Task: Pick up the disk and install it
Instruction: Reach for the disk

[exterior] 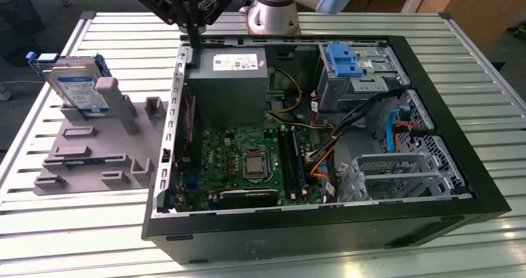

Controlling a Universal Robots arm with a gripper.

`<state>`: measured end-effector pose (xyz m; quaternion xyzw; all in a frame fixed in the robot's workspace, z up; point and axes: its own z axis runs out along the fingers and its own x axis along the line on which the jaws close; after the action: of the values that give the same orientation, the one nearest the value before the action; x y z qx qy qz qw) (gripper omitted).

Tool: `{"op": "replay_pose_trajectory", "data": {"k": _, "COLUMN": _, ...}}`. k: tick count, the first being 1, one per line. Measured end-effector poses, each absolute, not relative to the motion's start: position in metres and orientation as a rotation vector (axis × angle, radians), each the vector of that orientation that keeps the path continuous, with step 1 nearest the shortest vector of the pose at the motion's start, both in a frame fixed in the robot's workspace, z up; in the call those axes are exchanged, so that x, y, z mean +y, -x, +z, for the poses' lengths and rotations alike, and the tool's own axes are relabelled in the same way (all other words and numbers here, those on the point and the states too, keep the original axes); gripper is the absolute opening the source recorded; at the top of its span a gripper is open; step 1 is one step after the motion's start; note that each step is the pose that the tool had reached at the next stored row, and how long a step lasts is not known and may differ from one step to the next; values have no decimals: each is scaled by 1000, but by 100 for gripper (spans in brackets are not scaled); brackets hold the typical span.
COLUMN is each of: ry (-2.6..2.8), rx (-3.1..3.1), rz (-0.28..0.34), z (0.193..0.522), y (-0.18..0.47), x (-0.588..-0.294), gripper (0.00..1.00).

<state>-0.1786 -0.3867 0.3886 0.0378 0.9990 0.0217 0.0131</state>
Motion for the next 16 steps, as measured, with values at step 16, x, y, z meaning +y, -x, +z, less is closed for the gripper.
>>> {"op": "replay_pose_trajectory", "data": {"k": 16, "ry": -118, "rx": 3112, "rz": 68, "z": 388, "y": 189, "x": -385, "gripper": 11}}
